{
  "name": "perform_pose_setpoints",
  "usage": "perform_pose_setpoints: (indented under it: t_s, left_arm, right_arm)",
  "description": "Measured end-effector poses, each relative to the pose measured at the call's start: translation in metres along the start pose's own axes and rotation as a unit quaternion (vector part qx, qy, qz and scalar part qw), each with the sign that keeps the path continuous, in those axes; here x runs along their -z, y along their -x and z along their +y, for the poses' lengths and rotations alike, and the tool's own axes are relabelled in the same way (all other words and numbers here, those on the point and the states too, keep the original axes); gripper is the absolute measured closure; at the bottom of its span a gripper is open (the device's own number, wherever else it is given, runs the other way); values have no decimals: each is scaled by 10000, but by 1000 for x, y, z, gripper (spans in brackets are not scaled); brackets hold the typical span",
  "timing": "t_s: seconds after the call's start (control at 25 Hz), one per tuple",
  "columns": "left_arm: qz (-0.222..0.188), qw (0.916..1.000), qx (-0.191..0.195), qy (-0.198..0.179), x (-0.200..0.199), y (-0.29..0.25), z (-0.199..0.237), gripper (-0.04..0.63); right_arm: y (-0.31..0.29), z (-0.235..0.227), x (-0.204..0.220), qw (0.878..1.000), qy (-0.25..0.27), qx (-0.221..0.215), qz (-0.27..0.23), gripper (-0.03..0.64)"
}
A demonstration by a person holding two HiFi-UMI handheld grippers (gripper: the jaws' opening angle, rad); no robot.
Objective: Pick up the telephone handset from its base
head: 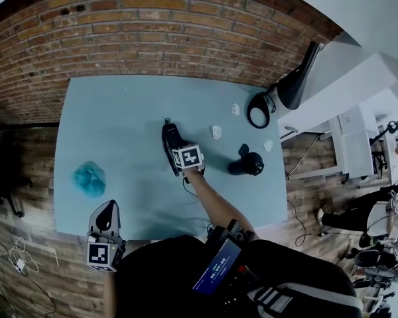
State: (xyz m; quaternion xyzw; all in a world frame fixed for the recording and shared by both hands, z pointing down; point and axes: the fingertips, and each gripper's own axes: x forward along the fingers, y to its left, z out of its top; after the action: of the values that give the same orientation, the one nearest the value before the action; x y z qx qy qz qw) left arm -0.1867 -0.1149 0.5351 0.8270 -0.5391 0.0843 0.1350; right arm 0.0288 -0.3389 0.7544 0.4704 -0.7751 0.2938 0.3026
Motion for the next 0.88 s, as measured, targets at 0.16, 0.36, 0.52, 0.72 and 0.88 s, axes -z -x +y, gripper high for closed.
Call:
perform_pose_setpoints:
  t_s: [0.16, 0.36, 0.52, 0.72, 0.88]
  left_arm:
    - [3, 10000, 85, -26, -2, -2, -1, 597]
    - [-31, 9998, 204, -74, -5, -6, -2, 597]
    - [-23, 9996, 268, -73, -5, -9, -3, 597]
    - [29, 9992, 378, -101, -6, -15, -4, 597]
    - [-99, 9991, 409, -103, -9, -21, -1, 597]
  right_arm:
    - [5, 4, -5, 9998, -163, -64, -58, 367]
    - [11, 8, -17, 9965, -700, -360, -274, 365]
    - [15, 10, -21, 9944, -908, -477, -254, 367]
    - [18, 16, -23, 9914, -1096, -673, -252, 367]
    - [23, 18, -29, 9872, -1259, -877, -443, 365]
